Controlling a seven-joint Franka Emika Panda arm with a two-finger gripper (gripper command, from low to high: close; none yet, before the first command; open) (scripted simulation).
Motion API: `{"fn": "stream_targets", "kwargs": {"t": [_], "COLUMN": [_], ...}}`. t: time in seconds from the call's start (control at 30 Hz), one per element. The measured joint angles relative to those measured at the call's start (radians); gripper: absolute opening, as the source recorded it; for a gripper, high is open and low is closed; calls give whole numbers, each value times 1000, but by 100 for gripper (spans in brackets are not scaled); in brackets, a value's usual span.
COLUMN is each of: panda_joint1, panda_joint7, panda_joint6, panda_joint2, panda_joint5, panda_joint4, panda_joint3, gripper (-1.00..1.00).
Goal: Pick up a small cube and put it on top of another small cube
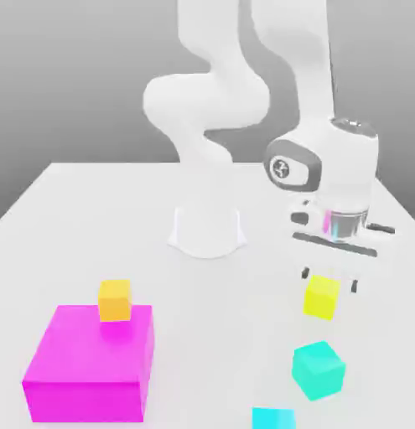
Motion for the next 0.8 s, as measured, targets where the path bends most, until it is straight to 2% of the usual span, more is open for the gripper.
{"fn": "stream_targets", "kwargs": {"t": [0.17,0.2,0.43,0.53,0.63,0.73,0.8], "panda_joint1": [190,223,230,147,49,-13,-2], "panda_joint7": [154,170,172,110,11,-130,-230], "panda_joint6": [67,80,84,50,12,-23,-48], "panda_joint2": [92,107,108,65,10,-51,-93], "panda_joint5": [-207,-229,-231,-148,-14,181,320], "panda_joint4": [27,30,30,19,2,-18,-30], "panda_joint3": [-242,-281,-289,-184,-52,61,97], "gripper": [0,-100,-100,-100,-100,-100,-100]}}
